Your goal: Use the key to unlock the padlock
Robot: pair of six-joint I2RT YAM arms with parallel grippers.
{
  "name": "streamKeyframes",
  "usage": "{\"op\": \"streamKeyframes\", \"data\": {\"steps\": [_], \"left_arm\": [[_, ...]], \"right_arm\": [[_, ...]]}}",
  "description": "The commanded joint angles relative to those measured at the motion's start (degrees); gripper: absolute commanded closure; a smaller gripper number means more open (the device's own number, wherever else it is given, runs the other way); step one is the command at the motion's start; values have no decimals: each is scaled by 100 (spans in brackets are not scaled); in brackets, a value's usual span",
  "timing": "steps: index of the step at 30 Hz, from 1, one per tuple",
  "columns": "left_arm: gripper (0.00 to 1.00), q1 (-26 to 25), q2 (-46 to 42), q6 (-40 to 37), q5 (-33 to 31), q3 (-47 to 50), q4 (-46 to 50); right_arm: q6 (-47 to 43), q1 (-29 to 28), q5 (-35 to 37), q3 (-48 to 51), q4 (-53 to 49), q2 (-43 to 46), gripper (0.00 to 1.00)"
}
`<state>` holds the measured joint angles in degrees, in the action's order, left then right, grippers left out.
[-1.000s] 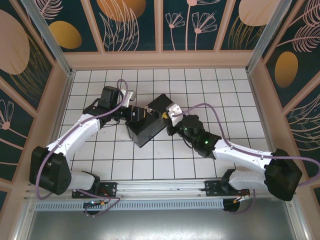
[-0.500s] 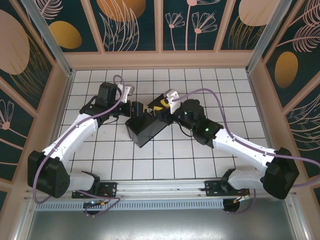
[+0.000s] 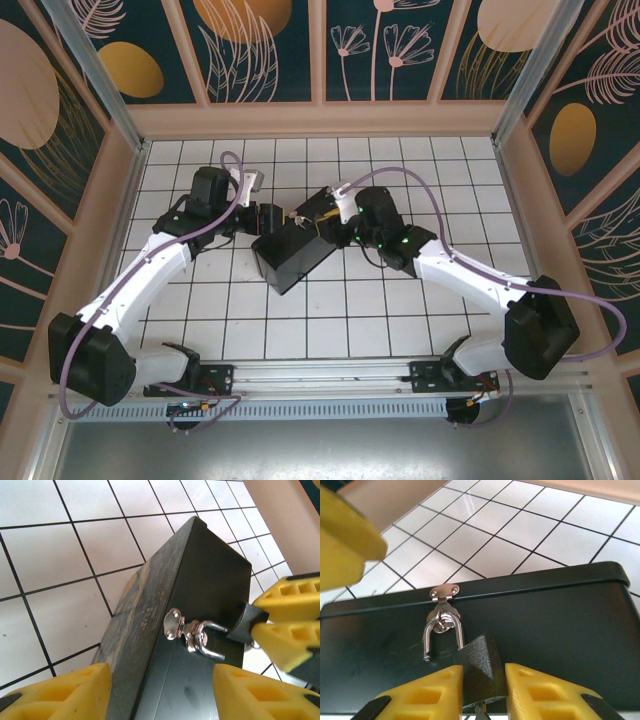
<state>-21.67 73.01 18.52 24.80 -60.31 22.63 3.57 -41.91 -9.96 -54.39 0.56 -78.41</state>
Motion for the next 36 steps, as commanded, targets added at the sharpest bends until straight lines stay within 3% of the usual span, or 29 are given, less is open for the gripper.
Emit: {"op": "streamKeyframes", "data": {"steps": [1, 7, 12, 20, 26, 31, 36], "left_arm": [[44, 27, -129, -23, 3, 86, 105], [45, 23, -138, -63, 186, 150, 101], [47, 22, -146, -147, 394, 297, 118], [46, 22, -228, -304, 375, 558, 198], [47, 22, -216, -370, 509, 715, 153], [51, 21, -336, -144, 847, 982, -5], [53, -29, -605, 245, 1361, 1284, -309]], "right_arm": [[409, 100, -514, -232, -81, 19, 74], [807, 131, -1022, -461, -274, -218, 76], [1114, 193, -1276, -1022, -1099, -636, 82], [1205, 188, -1351, -1183, -1481, -744, 68], [1445, 184, -1370, -1427, -1631, -919, 85], [2829, 81, -1397, -1384, -1447, -851, 100], [4687, -289, -834, -577, -641, -191, 100]]}}
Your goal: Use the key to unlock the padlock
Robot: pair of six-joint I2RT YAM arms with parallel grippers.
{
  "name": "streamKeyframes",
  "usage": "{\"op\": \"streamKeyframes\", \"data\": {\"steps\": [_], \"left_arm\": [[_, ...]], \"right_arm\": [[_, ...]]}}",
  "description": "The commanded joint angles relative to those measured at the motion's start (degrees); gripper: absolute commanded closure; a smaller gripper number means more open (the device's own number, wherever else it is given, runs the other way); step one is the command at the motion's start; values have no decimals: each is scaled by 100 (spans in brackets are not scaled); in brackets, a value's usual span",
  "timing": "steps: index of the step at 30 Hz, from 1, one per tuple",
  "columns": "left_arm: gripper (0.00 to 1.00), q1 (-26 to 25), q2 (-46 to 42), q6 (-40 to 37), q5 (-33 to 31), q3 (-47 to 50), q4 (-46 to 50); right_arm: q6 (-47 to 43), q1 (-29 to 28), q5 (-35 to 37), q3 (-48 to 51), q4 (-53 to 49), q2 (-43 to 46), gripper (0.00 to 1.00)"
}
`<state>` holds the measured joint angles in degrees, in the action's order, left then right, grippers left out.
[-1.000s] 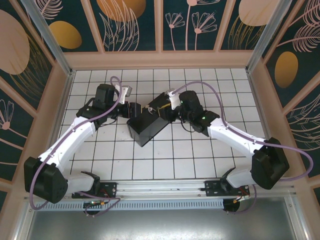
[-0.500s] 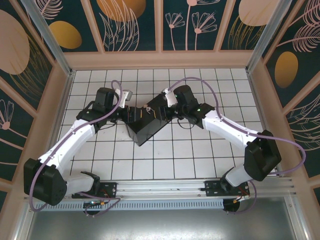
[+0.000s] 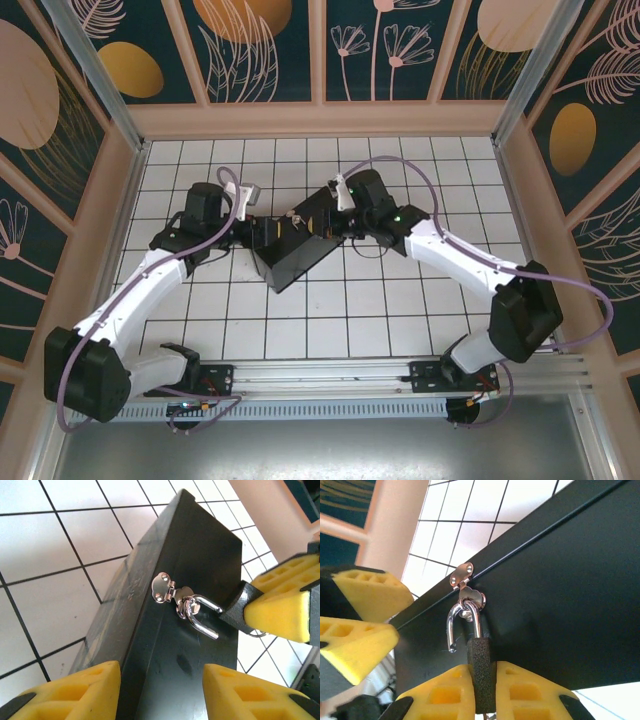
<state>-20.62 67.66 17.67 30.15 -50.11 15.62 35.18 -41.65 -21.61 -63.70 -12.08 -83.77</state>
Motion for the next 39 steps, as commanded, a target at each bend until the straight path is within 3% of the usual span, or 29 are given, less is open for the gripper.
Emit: {"op": "streamKeyframes", "data": {"steps": [1, 6, 11, 14, 19, 24, 27, 31, 39], "left_arm": [[53, -189, -106, 378, 879, 315, 361], [54, -423, -67, 442, 703, 301, 408], [51, -434, 219, -134, -209, -300, 1158], [50, -432, 291, -318, -537, -423, 1396], [51, -429, 193, -251, -420, -157, 1404], [46, -434, 126, -263, -980, -988, 1883], [45, -433, 200, -102, -866, -1265, 1895], [44, -413, 425, -259, -1283, -1273, 1962], [47, -425, 717, -241, 458, -596, 939]], "right_arm": [[1800, -434, 538, 501, 800, 452, 100], [2505, -881, 1486, 333, 546, 521, 100], [2157, -836, 1738, -336, -688, 302, 100], [2621, -665, 1572, -219, -521, 483, 100], [3567, -589, 1480, 240, -72, 761, 100], [4145, -932, 2486, 608, 104, 1021, 100], [4300, -1006, 2656, 917, 495, 1103, 100], [4481, -1140, 2927, 1153, 619, 1196, 100], [5116, -1664, 4137, 1649, 1365, 1253, 100]]}}
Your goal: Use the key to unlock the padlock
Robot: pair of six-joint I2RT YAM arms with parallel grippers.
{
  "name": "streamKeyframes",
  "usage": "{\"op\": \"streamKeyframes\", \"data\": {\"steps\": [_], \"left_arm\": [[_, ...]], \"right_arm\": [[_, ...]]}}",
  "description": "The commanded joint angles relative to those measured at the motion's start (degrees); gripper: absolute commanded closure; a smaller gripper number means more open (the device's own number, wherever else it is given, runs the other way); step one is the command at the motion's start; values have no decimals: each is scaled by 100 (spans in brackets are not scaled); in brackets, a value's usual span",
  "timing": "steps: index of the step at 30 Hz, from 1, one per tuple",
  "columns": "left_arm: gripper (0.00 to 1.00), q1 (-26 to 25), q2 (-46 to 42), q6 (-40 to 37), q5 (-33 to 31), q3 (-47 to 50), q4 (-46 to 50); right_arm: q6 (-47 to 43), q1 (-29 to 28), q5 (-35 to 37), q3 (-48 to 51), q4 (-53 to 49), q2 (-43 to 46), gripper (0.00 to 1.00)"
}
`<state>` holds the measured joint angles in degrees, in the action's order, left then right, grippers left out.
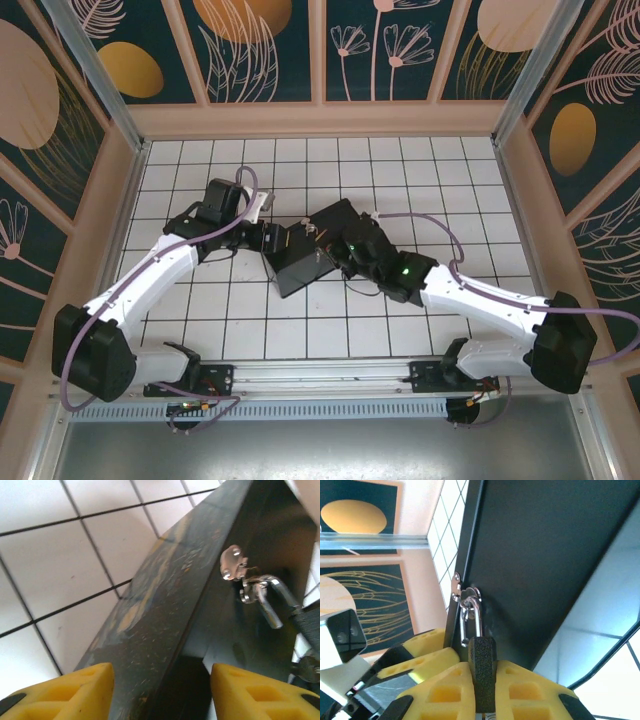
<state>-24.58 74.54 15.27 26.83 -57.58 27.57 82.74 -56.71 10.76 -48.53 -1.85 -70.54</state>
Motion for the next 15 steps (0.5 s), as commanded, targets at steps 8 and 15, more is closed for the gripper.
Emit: {"op": "streamKeyframes", "data": {"steps": [8, 15], "left_arm": [[59, -597, 191, 56, 1114, 68, -345], [63, -674, 326, 38, 858, 115, -235]], "right_arm": [[576, -482, 2395, 336, 654, -332, 100], [40, -162, 2317, -5, 506, -640, 100]]}}
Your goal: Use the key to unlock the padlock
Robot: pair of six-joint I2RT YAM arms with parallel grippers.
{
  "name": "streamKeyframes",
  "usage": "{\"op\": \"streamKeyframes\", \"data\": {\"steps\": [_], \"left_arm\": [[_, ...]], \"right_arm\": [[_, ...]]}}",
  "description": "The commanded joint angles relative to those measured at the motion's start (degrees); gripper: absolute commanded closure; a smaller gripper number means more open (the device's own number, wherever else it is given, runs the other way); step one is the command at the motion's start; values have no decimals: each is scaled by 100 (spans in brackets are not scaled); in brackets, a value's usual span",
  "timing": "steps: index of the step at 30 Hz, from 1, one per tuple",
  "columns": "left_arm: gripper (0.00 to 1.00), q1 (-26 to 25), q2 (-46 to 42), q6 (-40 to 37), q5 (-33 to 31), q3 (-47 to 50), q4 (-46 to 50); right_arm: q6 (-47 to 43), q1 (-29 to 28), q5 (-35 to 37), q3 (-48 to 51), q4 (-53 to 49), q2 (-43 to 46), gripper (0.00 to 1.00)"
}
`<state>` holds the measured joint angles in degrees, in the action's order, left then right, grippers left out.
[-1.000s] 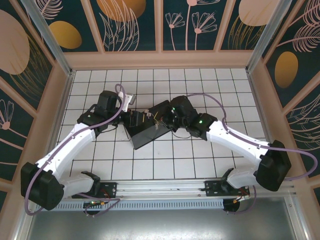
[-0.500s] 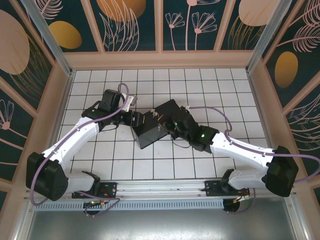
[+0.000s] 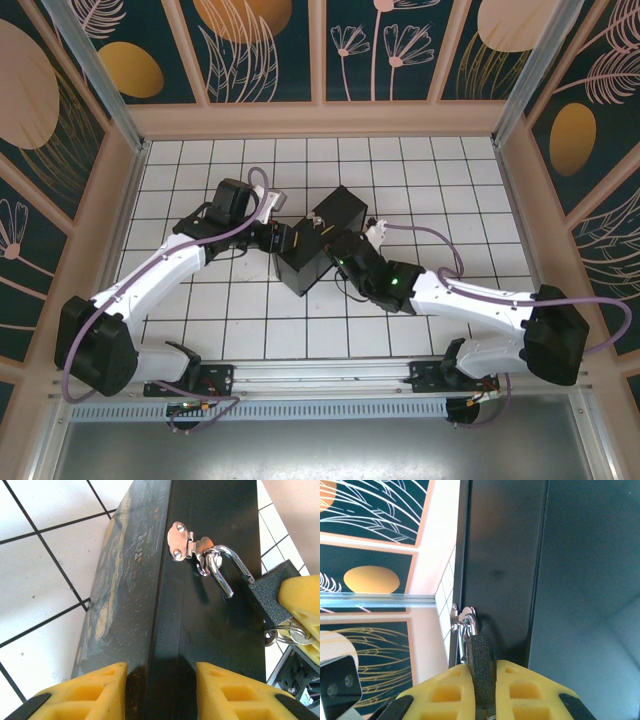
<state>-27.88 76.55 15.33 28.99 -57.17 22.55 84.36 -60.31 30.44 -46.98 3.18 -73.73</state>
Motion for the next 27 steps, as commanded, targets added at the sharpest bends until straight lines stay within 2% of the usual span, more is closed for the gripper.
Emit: {"op": "streamKeyframes", "data": {"steps": [1, 6, 10, 12, 15, 19, 24, 27], "left_arm": [[64, -420, 121, 78, 660, 83, 213], [59, -542, 101, 234, 644, -32, 116], [57, -538, 219, 131, 468, -230, 182], [58, -538, 282, 138, 489, -266, 116], [58, -537, 316, 130, 492, -310, 72], [58, -535, 295, -6, 342, -383, 247], [58, -539, 280, -38, 278, -271, 211], [58, -541, 264, -22, 280, -280, 183]], "right_arm": [[-249, 220, 213, -173, 220, -388, 100], [-600, 304, -825, -275, 944, -548, 100], [-904, 377, -1660, -514, 276, -324, 100], [-983, 442, -1927, -516, -73, -300, 94], [-905, 722, -2614, -203, 103, -275, 88], [-1146, 890, -2924, -406, -287, -218, 84], [-1626, 1285, -3673, -840, -928, -285, 77], [-1865, 1385, -3814, -1018, -1302, -363, 77]]}}
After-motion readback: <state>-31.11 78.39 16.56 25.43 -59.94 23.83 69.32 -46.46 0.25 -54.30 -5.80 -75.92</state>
